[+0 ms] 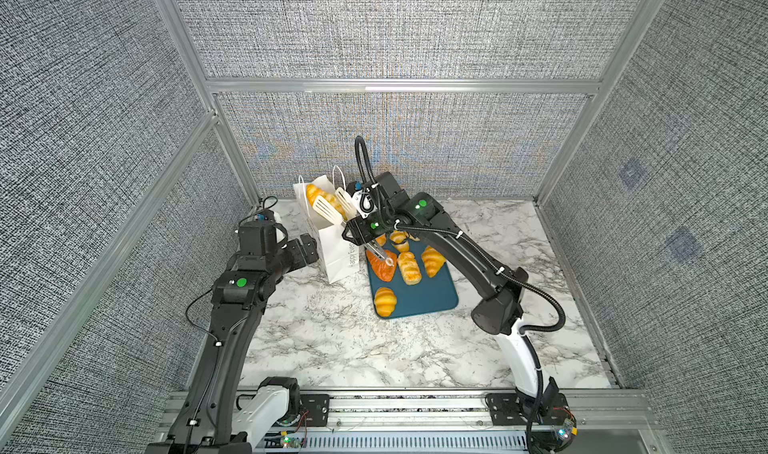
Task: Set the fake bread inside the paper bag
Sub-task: 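Hold the croissant over the bag opening and lower it inside, then release the croissant into the bag and pull the tongs back over the tray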
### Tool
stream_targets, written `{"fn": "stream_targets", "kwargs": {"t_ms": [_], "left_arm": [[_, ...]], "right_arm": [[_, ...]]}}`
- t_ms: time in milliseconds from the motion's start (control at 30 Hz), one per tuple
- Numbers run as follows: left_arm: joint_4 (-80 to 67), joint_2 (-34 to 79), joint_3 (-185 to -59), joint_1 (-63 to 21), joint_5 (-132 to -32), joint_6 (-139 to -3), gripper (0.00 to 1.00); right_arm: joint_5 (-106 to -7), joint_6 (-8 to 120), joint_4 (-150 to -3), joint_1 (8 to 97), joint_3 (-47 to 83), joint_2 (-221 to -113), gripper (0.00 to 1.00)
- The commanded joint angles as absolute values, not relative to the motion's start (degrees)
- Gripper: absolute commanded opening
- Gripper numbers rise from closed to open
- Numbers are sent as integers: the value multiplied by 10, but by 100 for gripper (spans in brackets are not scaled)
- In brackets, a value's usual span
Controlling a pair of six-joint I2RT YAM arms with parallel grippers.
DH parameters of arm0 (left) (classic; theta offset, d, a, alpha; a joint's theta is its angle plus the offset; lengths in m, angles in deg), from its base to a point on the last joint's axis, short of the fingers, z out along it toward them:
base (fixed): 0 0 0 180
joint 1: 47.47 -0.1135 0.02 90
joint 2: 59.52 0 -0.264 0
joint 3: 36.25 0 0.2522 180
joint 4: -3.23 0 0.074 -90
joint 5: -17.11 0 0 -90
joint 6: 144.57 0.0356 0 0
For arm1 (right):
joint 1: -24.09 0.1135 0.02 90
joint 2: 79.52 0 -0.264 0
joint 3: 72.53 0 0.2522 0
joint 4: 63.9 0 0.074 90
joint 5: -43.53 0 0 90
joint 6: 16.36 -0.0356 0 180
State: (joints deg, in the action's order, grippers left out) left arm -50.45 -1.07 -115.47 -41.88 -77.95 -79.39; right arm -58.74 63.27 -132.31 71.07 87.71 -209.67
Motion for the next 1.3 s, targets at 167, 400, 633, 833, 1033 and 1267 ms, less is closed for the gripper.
{"fn": "stream_targets", "kwargs": {"t_ms": [167,400,633,833,1033,1267], "left_arm": [[-473,-17,-1156,-419,-800,-813,97],[-469,-19,-1155,-419,-806,-820,96],[-436,-45,-1136,-419,-809,-841,93],[-438,-43,-1129,-419,-830,-838,91],[-415,-63,-1113,-415,-849,-854,86],[-396,-97,-1090,-381,-865,-879,82]], "right_arm": [[-566,643,-1337,711,882,-2085,62],[-567,651,-1336,713,878,-2072,62],[-561,678,-1331,714,833,-2028,62],[-557,694,-1332,714,779,-1982,62],[-539,713,-1336,714,722,-1942,62],[-530,732,-1335,705,633,-1892,61]]}}
